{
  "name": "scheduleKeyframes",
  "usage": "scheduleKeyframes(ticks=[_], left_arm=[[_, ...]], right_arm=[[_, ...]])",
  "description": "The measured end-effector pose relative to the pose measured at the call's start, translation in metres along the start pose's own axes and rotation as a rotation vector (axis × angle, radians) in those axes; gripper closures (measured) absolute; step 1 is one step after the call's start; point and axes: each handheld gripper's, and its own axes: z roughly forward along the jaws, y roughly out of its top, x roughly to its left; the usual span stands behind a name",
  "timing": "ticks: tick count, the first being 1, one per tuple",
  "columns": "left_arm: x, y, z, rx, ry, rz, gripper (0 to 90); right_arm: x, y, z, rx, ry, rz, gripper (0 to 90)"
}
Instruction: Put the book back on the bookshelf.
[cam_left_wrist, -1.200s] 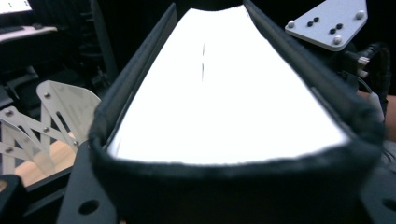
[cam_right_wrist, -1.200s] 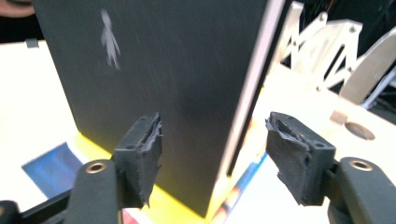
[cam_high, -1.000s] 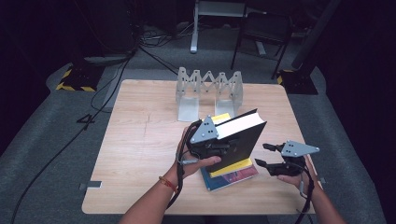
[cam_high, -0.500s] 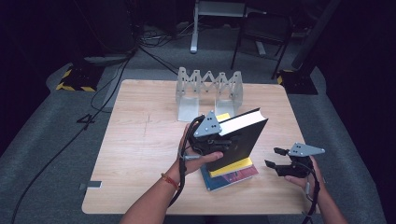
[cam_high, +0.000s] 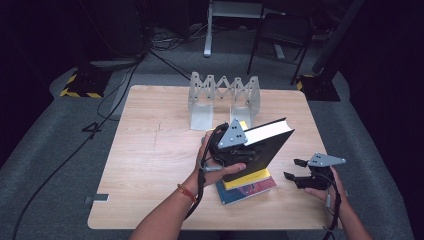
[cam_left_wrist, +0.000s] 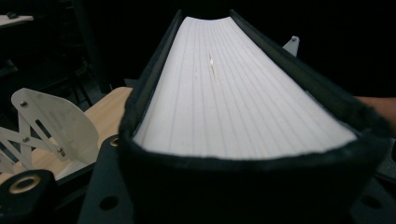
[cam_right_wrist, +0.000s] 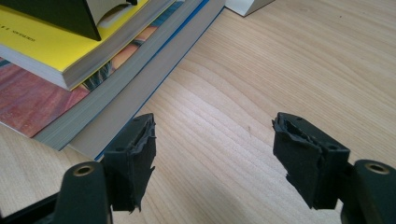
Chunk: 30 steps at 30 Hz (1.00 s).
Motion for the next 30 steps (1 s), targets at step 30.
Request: scheduleKeyframes(ticks=[30], left_arm=[[0.05, 0.003, -0.026, 0.03, 0.218, -0.08, 52.1]], right_arm=[[-0.001, -0.002, 0.003, 0.003, -0.008, 0.014, 30.8]])
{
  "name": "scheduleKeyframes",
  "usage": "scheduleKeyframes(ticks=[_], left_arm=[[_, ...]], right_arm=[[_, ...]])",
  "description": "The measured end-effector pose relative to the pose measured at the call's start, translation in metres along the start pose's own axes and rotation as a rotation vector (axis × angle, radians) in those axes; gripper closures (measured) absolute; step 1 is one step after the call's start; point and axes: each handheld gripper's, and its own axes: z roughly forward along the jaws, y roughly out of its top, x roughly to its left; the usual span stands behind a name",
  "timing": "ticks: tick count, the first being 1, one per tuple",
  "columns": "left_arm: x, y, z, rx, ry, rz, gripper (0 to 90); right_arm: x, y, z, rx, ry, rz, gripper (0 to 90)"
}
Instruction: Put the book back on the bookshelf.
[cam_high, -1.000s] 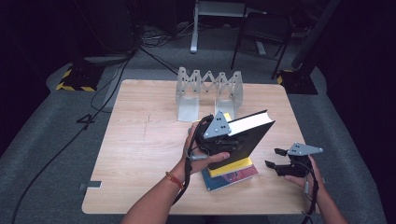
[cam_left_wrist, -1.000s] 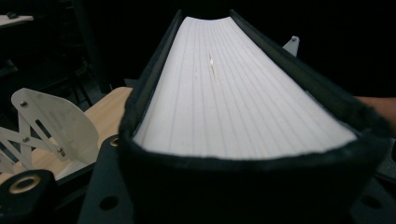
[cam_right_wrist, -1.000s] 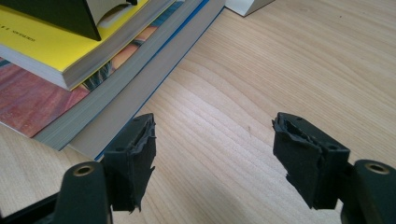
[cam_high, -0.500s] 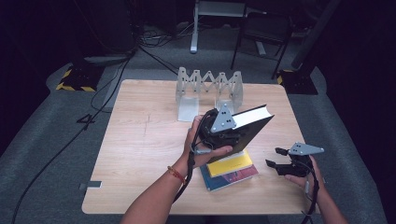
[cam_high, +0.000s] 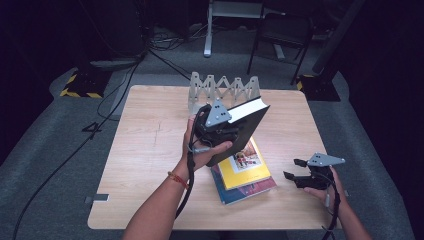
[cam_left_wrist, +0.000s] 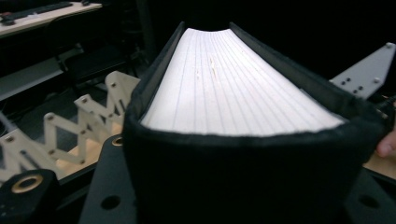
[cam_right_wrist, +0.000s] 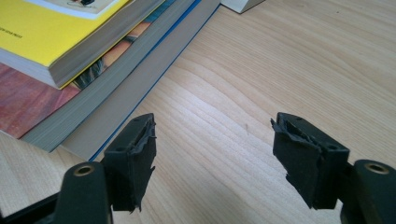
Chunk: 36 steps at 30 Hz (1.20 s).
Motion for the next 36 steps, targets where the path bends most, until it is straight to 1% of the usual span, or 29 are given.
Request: scheduleKeyframes(ticks=[2, 6, 13, 14, 15, 18, 19, 21, 26, 31, 34, 36], left_arm=[[0.005, -0.001, -0.003, -0.003, 0.012, -0.008, 52.1], [0.019, -0.002, -0.014, -0.011, 0.058, -0.028, 52.1], [0.041, -0.003, -0.031, -0.045, 0.128, -0.08, 52.1], [0.049, -0.003, -0.036, -0.047, 0.153, -0.093, 52.1], [0.049, -0.003, -0.036, -0.047, 0.153, -0.093, 52.1], [0.059, -0.004, -0.04, -0.04, 0.204, -0.111, 52.1], [0.062, -0.004, -0.041, -0.04, 0.22, -0.124, 52.1], [0.069, -0.005, -0.041, -0.034, 0.24, -0.135, 52.1], [0.084, -0.011, -0.038, -0.022, 0.314, -0.195, 52.2], [0.095, -0.013, -0.028, -0.007, 0.367, -0.214, 52.2], [0.101, -0.016, -0.019, -0.001, 0.382, -0.228, 52.2], [0.103, -0.017, -0.011, 0.009, 0.395, -0.226, 52.2]], right_arm=[[0.001, 0.0, 0.001, 0.003, -0.001, -0.004, 30.8], [0.0, -0.002, 0.003, 0.005, 0.004, 0.003, 30.8], [0.0, -0.002, 0.008, 0.031, 0.004, -0.008, 30.8], [0.001, -0.002, 0.008, 0.035, 0.005, -0.009, 30.8], [0.001, -0.002, 0.008, 0.035, 0.005, -0.009, 30.8], [0.002, -0.003, 0.009, 0.046, 0.005, -0.014, 30.8], [0.002, -0.003, 0.009, 0.049, 0.002, -0.016, 30.8], [0.002, -0.003, 0.009, 0.049, 0.001, -0.014, 30.8], [0.002, -0.003, 0.009, 0.057, -0.002, -0.021, 30.8], [0.003, -0.004, 0.01, 0.065, -0.006, -0.031, 30.8], [0.004, -0.004, 0.01, 0.065, -0.006, -0.04, 30.8], [0.004, -0.004, 0.011, 0.069, -0.009, -0.046, 30.8]])
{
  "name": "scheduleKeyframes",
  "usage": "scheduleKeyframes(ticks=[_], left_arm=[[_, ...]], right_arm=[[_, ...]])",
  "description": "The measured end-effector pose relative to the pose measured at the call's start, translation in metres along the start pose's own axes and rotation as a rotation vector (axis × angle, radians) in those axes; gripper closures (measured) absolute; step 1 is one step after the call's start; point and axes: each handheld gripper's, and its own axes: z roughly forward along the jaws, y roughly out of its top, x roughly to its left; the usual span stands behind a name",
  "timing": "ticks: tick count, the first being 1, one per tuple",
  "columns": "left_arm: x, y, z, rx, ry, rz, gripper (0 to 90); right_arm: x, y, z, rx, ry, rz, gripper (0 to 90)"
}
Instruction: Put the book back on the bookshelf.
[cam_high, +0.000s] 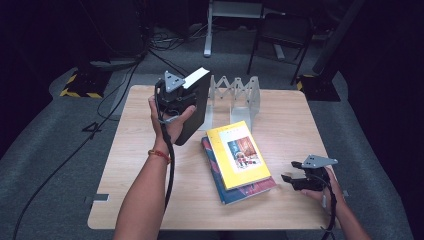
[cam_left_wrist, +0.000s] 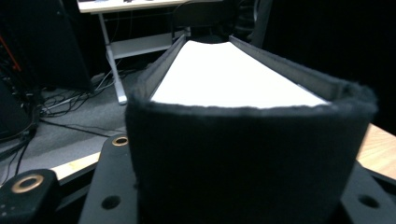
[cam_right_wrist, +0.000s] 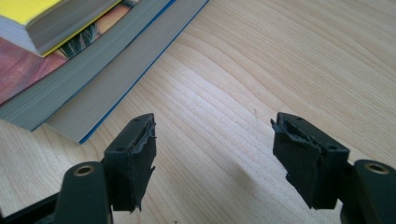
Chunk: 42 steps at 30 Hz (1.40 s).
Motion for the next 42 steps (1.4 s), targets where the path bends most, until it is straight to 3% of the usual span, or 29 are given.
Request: scheduleKeyframes(ticks=[6, 12, 19, 23, 25, 28, 32, 37, 42], left_arm=[[0.001, -0.003, 0.022, 0.015, 0.043, 0.042, 52.2], [0.009, -0.015, 0.034, -0.011, 0.035, 0.013, 52.1], [0.005, -0.032, 0.044, 0.007, 0.048, 0.021, 52.1], [0.006, -0.044, 0.05, 0.02, 0.048, 0.001, 51.9], [0.007, -0.05, 0.049, -0.001, 0.05, -0.025, 51.8], [0.007, -0.052, 0.046, -0.001, 0.035, -0.009, 51.5], [0.007, -0.058, 0.036, 0.006, 0.058, -0.013, 49.8], [0.014, -0.068, 0.027, 0.004, 0.023, -0.042, 49.3], [0.014, -0.073, 0.02, 0.012, 0.008, -0.032, 48.4]], right_arm=[[0.001, -0.001, 0.002, 0.014, -0.005, -0.011, 30.8], [0.0, -0.002, 0.002, 0.013, -0.005, -0.016, 30.8], [0.001, -0.001, 0.002, 0.01, -0.004, -0.021, 30.8], [0.001, -0.001, 0.002, 0.01, -0.004, -0.021, 31.1], [0.0, -0.001, 0.001, 0.006, -0.002, -0.019, 31.1], [0.0, -0.001, 0.001, 0.004, -0.002, -0.018, 31.1], [0.0, -0.002, 0.003, 0.017, -0.004, -0.014, 31.4], [0.001, -0.001, 0.004, 0.021, -0.006, -0.018, 31.4], [0.002, -0.001, 0.004, 0.024, -0.002, -0.023, 31.4]])
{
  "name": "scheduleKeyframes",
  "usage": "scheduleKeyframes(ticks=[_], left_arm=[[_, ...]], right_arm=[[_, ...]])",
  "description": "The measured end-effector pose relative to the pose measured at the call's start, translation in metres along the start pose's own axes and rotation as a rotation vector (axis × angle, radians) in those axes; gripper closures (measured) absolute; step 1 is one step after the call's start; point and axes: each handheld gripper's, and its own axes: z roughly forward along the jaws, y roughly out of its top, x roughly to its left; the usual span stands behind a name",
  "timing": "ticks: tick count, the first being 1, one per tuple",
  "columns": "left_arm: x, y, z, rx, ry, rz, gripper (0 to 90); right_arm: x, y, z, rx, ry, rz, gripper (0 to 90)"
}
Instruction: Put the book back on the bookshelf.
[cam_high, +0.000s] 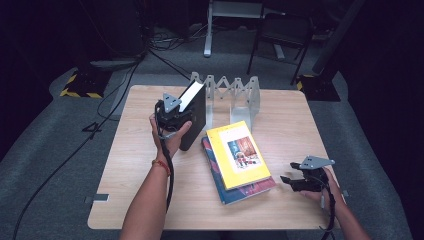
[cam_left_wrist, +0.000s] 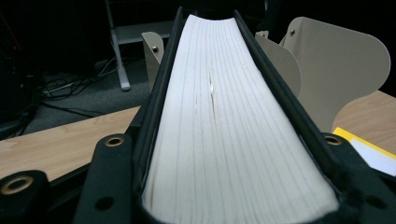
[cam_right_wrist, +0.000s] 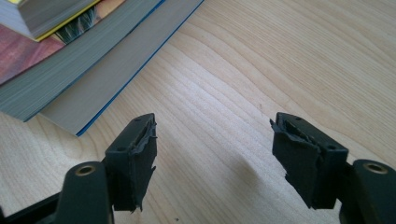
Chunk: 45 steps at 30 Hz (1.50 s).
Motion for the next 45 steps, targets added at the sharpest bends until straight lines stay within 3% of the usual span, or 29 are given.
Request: scheduleKeyframes(ticks=[4, 10, 15, 20, 23, 28, 39, 45], left_arm=[[-0.004, 0.004, -0.005, 0.011, 0.023, 0.024, 46.8], [-0.004, 0.009, -0.005, 0.015, -0.002, 0.037, 46.0], [-0.004, 0.017, -0.002, 0.05, 0.012, 0.063, 47.3], [-0.006, 0.024, 0.001, 0.061, 0.024, 0.052, 50.5], [-0.007, 0.03, 0.007, 0.05, 0.052, 0.012, 51.5], [-0.014, 0.048, 0.023, 0.068, 0.093, 0.028, 52.1], [-0.012, 0.067, 0.057, 0.08, 0.11, 0.026, 52.4], [-0.012, 0.075, 0.072, 0.053, 0.123, 0.037, 52.5]], right_arm=[[0.0, -0.001, 0.001, 0.005, -0.003, 0.005, 31.4], [0.001, 0.001, 0.0, -0.019, -0.018, -0.003, 32.2], [0.001, 0.0, 0.001, -0.012, -0.013, -0.007, 32.1], [0.001, 0.0, 0.002, -0.004, -0.012, 0.001, 32.5], [0.001, 0.0, 0.002, -0.001, -0.009, -0.001, 33.3], [0.001, -0.001, 0.003, 0.002, -0.003, 0.001, 33.4], [0.0, -0.003, 0.003, 0.002, 0.005, 0.006, 33.1], [-0.001, -0.003, 0.004, -0.005, 0.027, 0.005, 33.1]])
